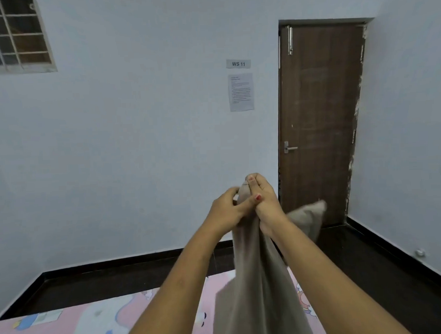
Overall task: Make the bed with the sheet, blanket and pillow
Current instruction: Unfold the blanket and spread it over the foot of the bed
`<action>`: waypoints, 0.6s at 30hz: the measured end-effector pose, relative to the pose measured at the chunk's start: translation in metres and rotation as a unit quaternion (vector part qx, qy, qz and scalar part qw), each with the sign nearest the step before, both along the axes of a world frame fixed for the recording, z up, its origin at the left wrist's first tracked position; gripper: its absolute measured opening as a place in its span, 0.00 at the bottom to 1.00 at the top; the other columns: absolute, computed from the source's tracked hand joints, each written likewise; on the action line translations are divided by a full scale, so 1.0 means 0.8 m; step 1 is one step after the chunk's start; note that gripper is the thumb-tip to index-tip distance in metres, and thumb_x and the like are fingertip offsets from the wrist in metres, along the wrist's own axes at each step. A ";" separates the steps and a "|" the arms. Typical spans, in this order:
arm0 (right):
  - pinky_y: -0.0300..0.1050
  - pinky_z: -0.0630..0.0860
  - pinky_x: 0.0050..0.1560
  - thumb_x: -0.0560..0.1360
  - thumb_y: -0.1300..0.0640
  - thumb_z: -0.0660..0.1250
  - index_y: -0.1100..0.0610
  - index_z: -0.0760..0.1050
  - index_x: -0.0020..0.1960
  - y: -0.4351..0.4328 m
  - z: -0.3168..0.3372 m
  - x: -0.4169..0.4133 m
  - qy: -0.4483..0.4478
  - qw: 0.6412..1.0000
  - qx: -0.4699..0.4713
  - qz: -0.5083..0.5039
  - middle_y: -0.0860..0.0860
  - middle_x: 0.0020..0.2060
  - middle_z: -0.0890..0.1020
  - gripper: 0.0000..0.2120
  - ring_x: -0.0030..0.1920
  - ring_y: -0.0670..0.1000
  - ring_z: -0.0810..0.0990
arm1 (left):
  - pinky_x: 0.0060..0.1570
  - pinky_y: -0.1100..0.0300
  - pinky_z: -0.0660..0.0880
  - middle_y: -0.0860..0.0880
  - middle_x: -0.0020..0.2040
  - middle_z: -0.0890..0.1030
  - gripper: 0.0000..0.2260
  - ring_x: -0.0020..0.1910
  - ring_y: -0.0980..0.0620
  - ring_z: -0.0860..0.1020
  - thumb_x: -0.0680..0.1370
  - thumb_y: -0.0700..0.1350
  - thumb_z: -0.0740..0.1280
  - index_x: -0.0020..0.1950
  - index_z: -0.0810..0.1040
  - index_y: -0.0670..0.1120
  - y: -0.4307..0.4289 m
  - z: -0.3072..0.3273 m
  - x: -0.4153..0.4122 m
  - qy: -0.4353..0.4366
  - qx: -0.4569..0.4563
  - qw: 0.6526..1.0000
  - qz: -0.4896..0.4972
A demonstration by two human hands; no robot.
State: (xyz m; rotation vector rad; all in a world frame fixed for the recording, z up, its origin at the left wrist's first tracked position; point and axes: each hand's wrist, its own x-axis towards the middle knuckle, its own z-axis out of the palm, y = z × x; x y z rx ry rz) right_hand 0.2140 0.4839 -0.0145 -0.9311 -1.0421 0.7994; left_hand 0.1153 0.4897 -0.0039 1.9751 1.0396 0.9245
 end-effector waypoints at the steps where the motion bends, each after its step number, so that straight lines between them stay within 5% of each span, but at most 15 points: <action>1: 0.43 0.76 0.41 0.82 0.53 0.56 0.54 0.71 0.40 0.000 -0.007 0.005 0.011 1.000 -0.010 0.007 0.48 0.31 0.74 0.14 0.34 0.47 0.75 | 0.44 0.59 0.74 0.47 0.47 0.81 0.23 0.45 0.52 0.78 0.73 0.63 0.65 0.54 0.77 0.44 0.008 -0.010 0.001 0.012 0.007 1.000 0.026; 6: 0.40 0.74 0.42 0.82 0.53 0.57 0.55 0.72 0.42 -0.005 -0.029 0.020 -0.027 0.998 -0.050 -0.011 0.50 0.34 0.74 0.12 0.38 0.46 0.74 | 0.37 0.58 0.67 0.45 0.35 0.73 0.17 0.36 0.50 0.70 0.78 0.52 0.64 0.43 0.75 0.37 0.018 -0.039 0.008 -0.027 0.000 1.000 0.001; 10: 0.48 0.76 0.56 0.79 0.45 0.61 0.59 0.74 0.53 -0.018 -0.048 0.028 0.014 0.996 -0.091 0.001 0.56 0.48 0.81 0.16 0.50 0.51 0.81 | 0.37 0.62 0.69 0.44 0.35 0.77 0.11 0.35 0.53 0.72 0.80 0.46 0.62 0.41 0.75 0.43 0.013 -0.042 0.021 -0.058 0.075 0.995 -0.003; 14: 0.49 0.78 0.51 0.71 0.44 0.70 0.57 0.76 0.52 -0.049 -0.070 0.047 -0.078 0.987 -0.127 0.057 0.53 0.45 0.83 0.18 0.45 0.51 0.82 | 0.36 0.73 0.69 0.52 0.38 0.78 0.11 0.38 0.58 0.74 0.81 0.44 0.60 0.39 0.75 0.50 0.014 -0.032 0.034 -0.151 0.070 0.984 0.060; 18: 0.39 0.79 0.40 0.64 0.54 0.79 0.55 0.80 0.50 -0.078 -0.136 0.057 -0.168 0.955 -0.225 0.091 0.48 0.39 0.85 0.17 0.38 0.44 0.84 | 0.38 0.66 0.69 0.54 0.37 0.75 0.10 0.37 0.58 0.72 0.81 0.44 0.58 0.43 0.76 0.48 0.043 0.010 0.023 -0.302 0.005 0.936 0.181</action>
